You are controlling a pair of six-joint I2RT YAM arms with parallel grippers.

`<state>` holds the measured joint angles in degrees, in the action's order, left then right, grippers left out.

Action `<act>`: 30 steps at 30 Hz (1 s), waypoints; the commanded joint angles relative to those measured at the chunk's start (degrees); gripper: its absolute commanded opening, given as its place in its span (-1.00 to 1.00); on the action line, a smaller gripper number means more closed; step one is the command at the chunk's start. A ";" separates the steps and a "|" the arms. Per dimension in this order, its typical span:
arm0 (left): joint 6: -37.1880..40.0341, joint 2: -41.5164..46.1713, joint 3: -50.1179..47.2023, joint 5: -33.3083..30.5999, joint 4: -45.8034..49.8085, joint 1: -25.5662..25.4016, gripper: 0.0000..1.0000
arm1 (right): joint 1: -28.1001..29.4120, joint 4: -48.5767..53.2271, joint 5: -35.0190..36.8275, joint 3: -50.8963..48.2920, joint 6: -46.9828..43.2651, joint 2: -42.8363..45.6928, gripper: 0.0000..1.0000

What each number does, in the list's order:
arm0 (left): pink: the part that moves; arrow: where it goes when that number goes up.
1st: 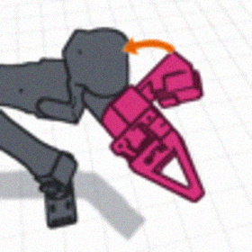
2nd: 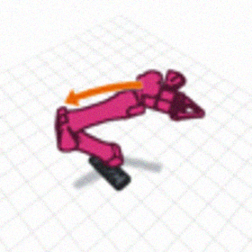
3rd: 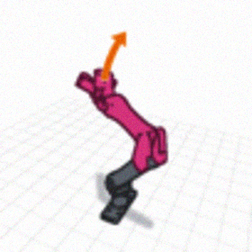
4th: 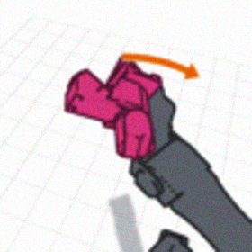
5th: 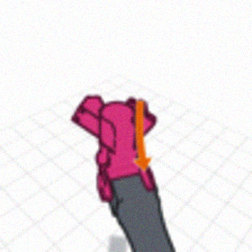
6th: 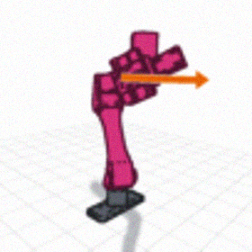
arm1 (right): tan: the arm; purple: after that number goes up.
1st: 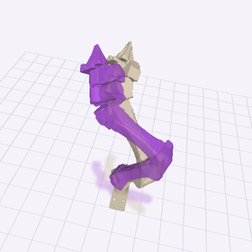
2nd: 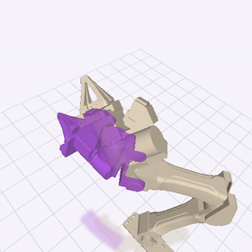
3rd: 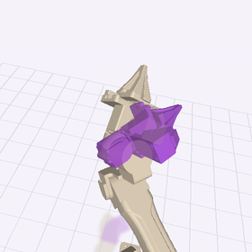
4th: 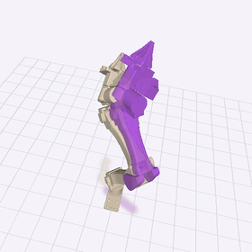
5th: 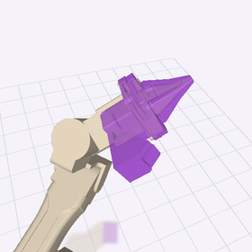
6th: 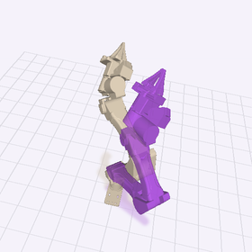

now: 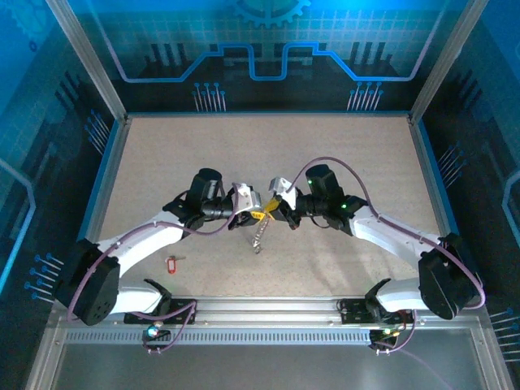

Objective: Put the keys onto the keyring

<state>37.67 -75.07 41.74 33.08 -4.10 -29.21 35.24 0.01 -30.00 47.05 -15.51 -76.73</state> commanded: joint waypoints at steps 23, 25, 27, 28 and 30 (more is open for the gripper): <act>2.56 1.28 2.17 4.54 1.00 -0.97 -1.00 | -2.55 -7.54 1.10 -5.64 -0.76 6.05 -0.13; 2.36 1.63 2.12 4.60 0.62 -0.95 -1.00 | -2.29 -9.07 -2.73 -7.25 -4.45 6.93 0.00; 2.09 2.18 2.03 4.67 -0.06 -0.99 -1.00 | -1.97 -9.13 -2.34 -7.33 -4.11 7.00 -0.14; 1.79 2.41 1.94 4.80 -0.57 -0.97 -1.00 | -1.97 -8.90 -2.32 -7.24 -4.36 6.82 -0.18; 1.40 2.98 1.45 5.00 -2.14 -0.98 -1.00 | -1.68 -9.53 -1.85 -7.45 -4.35 6.48 -0.20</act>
<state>38.98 -74.48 43.44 35.40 -2.26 -29.65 33.10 -6.50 -30.33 40.05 -18.96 -70.50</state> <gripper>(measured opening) 0.055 0.406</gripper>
